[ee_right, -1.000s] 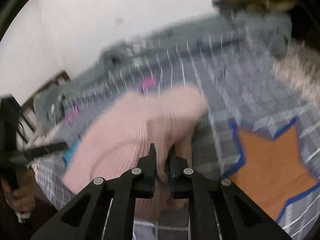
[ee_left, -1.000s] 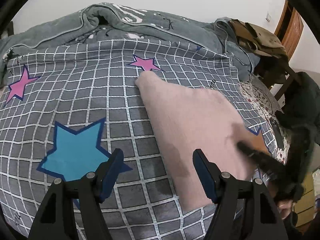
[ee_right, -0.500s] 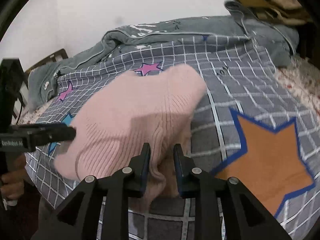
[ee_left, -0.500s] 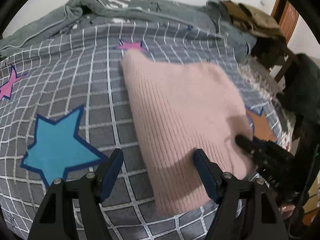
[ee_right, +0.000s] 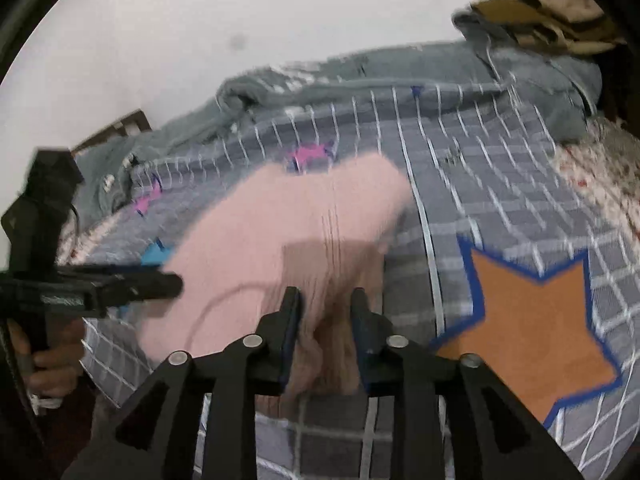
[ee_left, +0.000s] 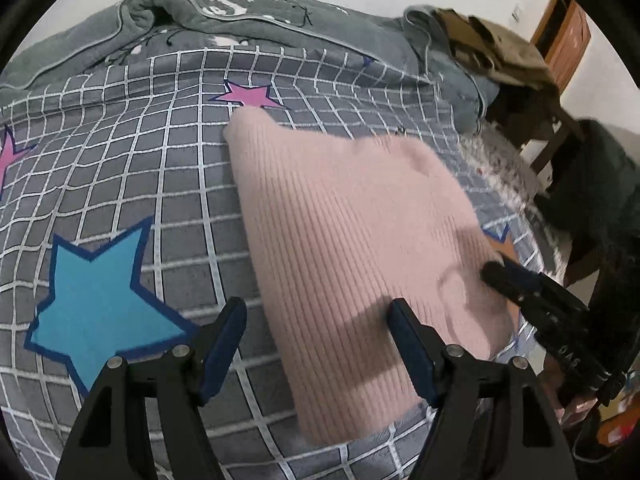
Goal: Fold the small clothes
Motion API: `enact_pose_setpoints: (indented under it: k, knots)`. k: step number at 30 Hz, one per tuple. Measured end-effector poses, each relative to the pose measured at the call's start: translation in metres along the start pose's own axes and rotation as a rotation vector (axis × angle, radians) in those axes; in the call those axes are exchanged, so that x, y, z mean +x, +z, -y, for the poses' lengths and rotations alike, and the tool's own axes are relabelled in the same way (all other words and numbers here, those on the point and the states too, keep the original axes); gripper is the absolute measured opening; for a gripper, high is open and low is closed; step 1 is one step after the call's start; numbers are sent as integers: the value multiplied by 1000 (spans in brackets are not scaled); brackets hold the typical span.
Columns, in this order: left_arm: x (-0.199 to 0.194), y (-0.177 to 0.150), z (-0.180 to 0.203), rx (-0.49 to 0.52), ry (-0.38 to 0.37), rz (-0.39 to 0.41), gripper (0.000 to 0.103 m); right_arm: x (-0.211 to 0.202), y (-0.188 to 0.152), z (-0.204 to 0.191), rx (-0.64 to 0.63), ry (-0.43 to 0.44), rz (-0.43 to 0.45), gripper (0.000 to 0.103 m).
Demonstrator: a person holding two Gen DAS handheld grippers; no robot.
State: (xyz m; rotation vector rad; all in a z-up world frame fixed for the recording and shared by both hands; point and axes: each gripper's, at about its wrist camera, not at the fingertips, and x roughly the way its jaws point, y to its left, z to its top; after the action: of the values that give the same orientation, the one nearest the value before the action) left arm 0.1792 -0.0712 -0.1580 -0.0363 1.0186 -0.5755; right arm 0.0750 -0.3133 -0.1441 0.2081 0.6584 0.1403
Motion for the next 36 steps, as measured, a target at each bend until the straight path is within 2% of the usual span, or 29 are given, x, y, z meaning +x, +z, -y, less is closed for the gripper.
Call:
enact_pose_setpoints:
  k: [4, 8, 10, 12, 18, 24, 26, 30, 36]
  knots:
    - [4, 24, -10, -40, 17, 17, 69, 13, 30, 4, 53, 25, 14, 41]
    - [16, 42, -18, -67, 15, 14, 69, 49, 46, 16, 113, 2, -45, 45]
    - [26, 49, -21, -71, 10, 2, 69, 64, 44, 22, 115, -32, -76, 48]
    - [34, 53, -24, -76, -12, -8, 69, 73, 36, 33, 139, -25, -100, 55]
    - [59, 55, -24, -71, -23, -41, 69, 83, 27, 46, 181, 51, -125, 55]
    - [72, 57, -24, -102, -51, -48, 57, 98, 29, 50, 219, 90, -152, 55]
    - [70, 59, -23, -88, -48, -40, 48, 100, 29, 47, 198, 86, -127, 55]
    - [61, 61, -20, -67, -48, -6, 38, 99, 33, 42, 205, 115, -114, 37]
    - [40, 70, -26, -57, -77, 47, 35, 82, 53, 27, 201, 125, -58, 23]
